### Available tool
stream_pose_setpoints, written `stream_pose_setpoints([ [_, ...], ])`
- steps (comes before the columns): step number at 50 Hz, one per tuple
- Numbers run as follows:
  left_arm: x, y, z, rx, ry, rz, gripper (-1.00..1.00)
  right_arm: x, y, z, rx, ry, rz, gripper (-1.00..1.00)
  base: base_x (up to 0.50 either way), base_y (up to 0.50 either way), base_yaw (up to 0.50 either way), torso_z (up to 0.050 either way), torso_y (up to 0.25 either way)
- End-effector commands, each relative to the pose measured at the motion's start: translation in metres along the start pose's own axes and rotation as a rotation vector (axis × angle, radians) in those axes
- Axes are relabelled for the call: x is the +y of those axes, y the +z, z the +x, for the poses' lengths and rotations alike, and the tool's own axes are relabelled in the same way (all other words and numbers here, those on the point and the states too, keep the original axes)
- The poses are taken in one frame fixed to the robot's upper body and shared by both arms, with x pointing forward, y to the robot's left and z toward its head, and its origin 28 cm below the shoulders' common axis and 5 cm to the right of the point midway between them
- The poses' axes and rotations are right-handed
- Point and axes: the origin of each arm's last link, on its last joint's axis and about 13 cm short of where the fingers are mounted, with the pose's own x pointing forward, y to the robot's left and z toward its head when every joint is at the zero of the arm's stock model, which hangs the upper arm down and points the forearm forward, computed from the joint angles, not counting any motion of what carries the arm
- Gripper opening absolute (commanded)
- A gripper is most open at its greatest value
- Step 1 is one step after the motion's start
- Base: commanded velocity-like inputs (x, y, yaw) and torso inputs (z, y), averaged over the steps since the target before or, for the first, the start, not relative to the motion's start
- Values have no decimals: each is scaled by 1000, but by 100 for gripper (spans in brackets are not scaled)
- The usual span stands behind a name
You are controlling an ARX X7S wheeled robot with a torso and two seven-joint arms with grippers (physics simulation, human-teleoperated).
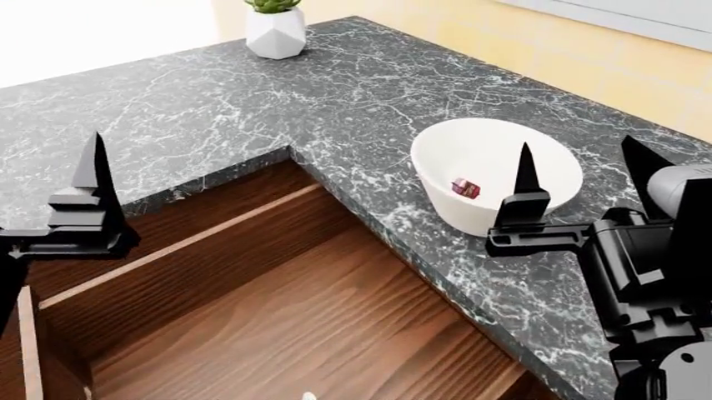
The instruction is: Place the bar in the bowl and close the drawer.
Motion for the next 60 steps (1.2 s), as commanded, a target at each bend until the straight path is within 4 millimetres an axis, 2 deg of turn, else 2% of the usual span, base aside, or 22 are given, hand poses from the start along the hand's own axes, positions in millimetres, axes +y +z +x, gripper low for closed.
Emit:
stream_pose_setpoints([
  [1, 27, 2, -20, 25, 177, 58, 100, 0, 0, 0, -6, 1, 6, 100, 0, 0, 0, 0, 0],
  [17, 67, -24, -51, 145, 412, 93, 100, 1, -2, 2, -3, 10, 7, 100, 0, 0, 0, 0, 0],
  [26, 83, -40, -71, 204, 505, 92, 100, 2, -6, 8, -1, 20, 17, 100, 0, 0, 0, 0, 0],
  [45, 107, -105, -120, 350, 655, -3, 100, 5, 2, -9, -16, 36, 1, 100, 0, 0, 0, 0, 0],
  [52, 114, -124, -131, 390, 710, -38, 100, 4, 4, -11, -21, 32, 0, 100, 0, 0, 0, 0, 0],
  [60, 115, -156, -142, 455, 742, -58, 100, 6, 6, -9, -20, 37, -8, 100, 0, 0, 0, 0, 0],
])
